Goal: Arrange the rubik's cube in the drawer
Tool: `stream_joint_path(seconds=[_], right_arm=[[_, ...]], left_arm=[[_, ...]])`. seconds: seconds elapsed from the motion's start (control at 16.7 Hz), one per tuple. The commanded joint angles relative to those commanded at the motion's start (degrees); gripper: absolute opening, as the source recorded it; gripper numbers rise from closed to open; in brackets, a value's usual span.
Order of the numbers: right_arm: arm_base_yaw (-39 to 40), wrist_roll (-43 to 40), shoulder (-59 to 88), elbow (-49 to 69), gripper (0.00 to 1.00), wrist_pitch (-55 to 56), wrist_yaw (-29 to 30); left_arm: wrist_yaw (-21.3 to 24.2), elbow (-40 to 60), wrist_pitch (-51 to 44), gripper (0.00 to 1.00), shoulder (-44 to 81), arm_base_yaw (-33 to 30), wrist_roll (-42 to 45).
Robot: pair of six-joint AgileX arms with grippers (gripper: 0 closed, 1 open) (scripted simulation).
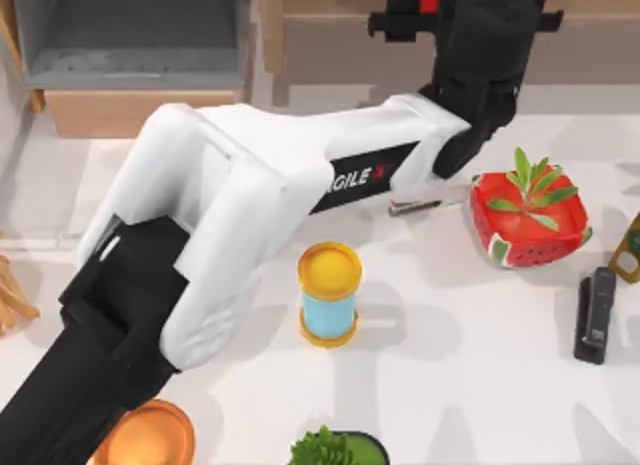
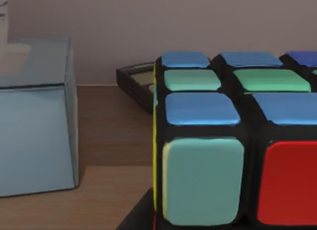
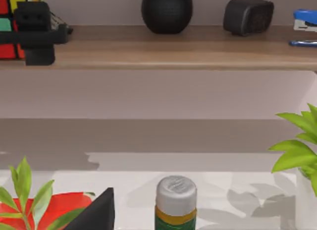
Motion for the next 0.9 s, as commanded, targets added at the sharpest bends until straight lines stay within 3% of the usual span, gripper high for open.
stream_joint_path(seconds=[0.48,0.9], right_arm=[[0.0,0.0,0.0,0.0,1.0,0.0,0.0],[0.0,0.0,0.0,0.0,1.0,0.0,0.0]], left_arm=[[-0.1,-0.2,0.0,0.0,-0.3,-0.3,0.1],[-1.5,-6.1,0.6,0.0,-5.7,-1.7,0.2]])
